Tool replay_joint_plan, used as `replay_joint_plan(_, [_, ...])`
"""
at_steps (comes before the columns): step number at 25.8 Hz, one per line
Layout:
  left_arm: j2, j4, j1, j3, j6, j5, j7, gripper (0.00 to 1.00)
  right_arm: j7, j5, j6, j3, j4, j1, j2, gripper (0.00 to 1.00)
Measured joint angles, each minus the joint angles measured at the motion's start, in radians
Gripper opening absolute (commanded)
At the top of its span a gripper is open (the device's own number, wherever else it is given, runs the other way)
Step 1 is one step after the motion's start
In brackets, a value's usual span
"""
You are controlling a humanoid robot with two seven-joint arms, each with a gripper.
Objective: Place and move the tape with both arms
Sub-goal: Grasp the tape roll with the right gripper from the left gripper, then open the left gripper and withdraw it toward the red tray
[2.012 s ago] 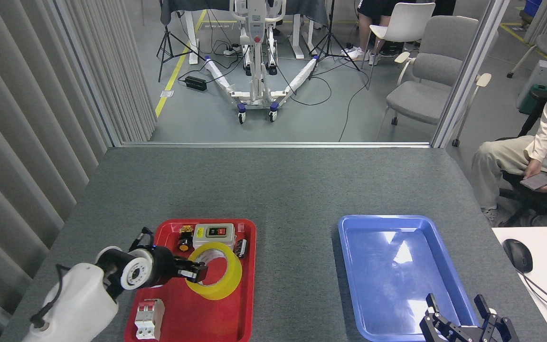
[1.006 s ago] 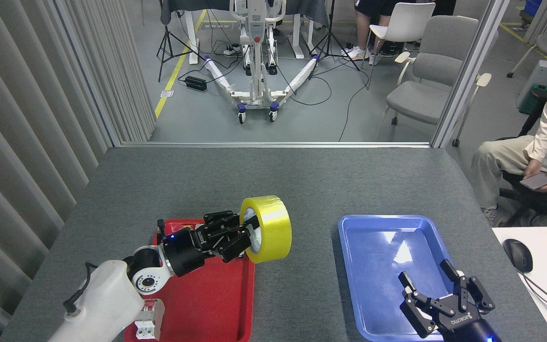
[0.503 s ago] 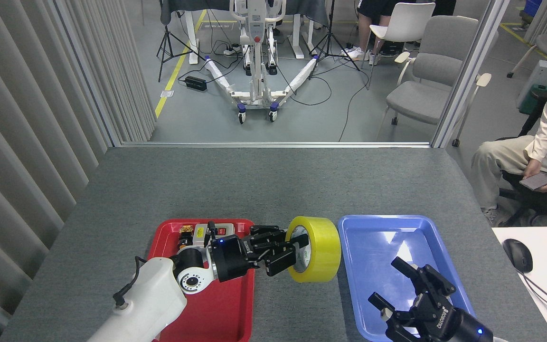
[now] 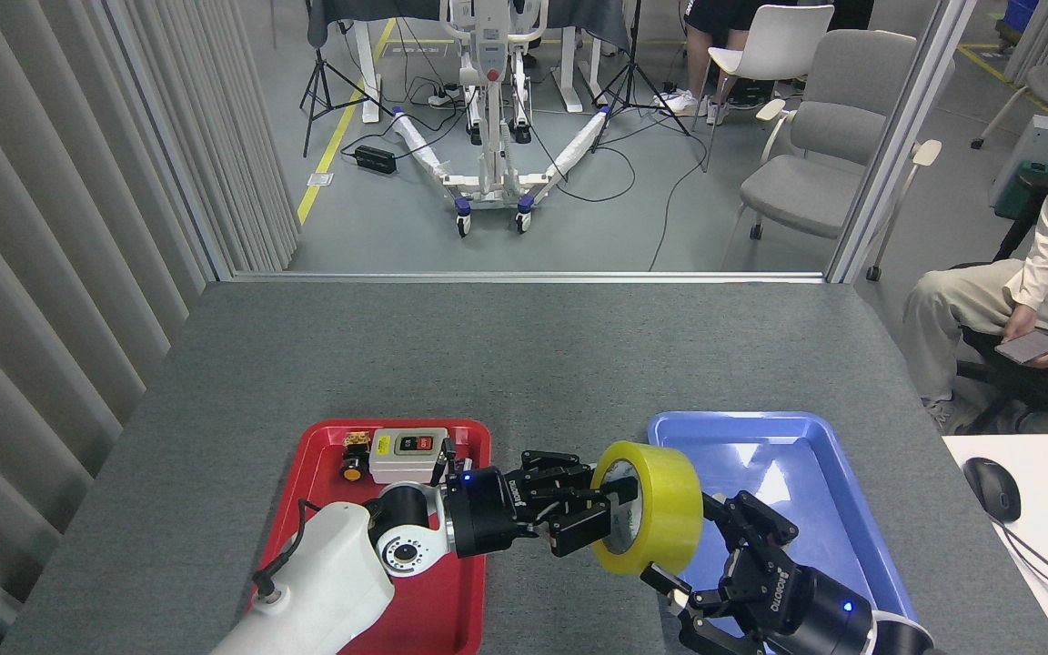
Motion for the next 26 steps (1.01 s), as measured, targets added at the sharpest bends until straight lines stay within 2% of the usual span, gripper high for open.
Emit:
replay_joint_plan(2, [0.000, -0.014, 0.000, 0.000, 0.008, 0.000, 0.000, 0.00, 0.000, 0.002, -0.008, 0.009, 0.001, -0.003, 0.003, 0.67])
replay_joint_plan(3, [0.000, -0.022, 0.001, -0.001, 0.016, 0.000, -0.001, 0.00, 0.000, 0.002, -0.011, 0.012, 0.001, -0.004, 0.003, 0.61])
replay_joint_plan(6, [-0.001, -0.038, 0.001, -0.002, 0.029, 0.001, -0.002, 0.00, 0.007, 0.005, -0.038, 0.020, -0.001, -0.005, 0.004, 0.51])
replay_joint_plan(7, [-0.001, -0.040, 0.001, -0.002, 0.030, 0.001, -0.001, 0.00, 0.008, 0.006, -0.049, 0.021, -0.002, -0.005, 0.003, 0.42])
replay_joint_plan(9, [-0.001, -0.043, 0.001, -0.002, 0.033, 0.001, -0.001, 0.00, 0.011, 0.006, -0.065, 0.023, -0.005, -0.005, 0.002, 0.09])
replay_joint_plan(10, [-0.001, -0.044, 0.001, -0.002, 0.034, 0.001, -0.004, 0.00, 0.011, 0.007, -0.069, 0.023, -0.007, -0.004, 0.002, 0.00])
replay_joint_plan(23, [-0.016, -0.047, 0.000, -0.005, 0.059, 0.001, -0.027, 0.00, -0.001, 0.016, -0.069, 0.021, -0.011, 0.000, -0.008, 0.00])
replay_joint_plan(24, [-0.016, -0.047, 0.000, -0.004, 0.059, 0.001, -0.028, 0.13, -0.001, 0.016, -0.069, 0.019, -0.012, 0.001, -0.009, 0.00])
replay_joint_plan(26, [-0.018, -0.043, 0.000, -0.002, 0.059, 0.005, -0.029, 0.48, -0.001, 0.016, -0.069, 0.015, -0.015, 0.004, -0.014, 0.00])
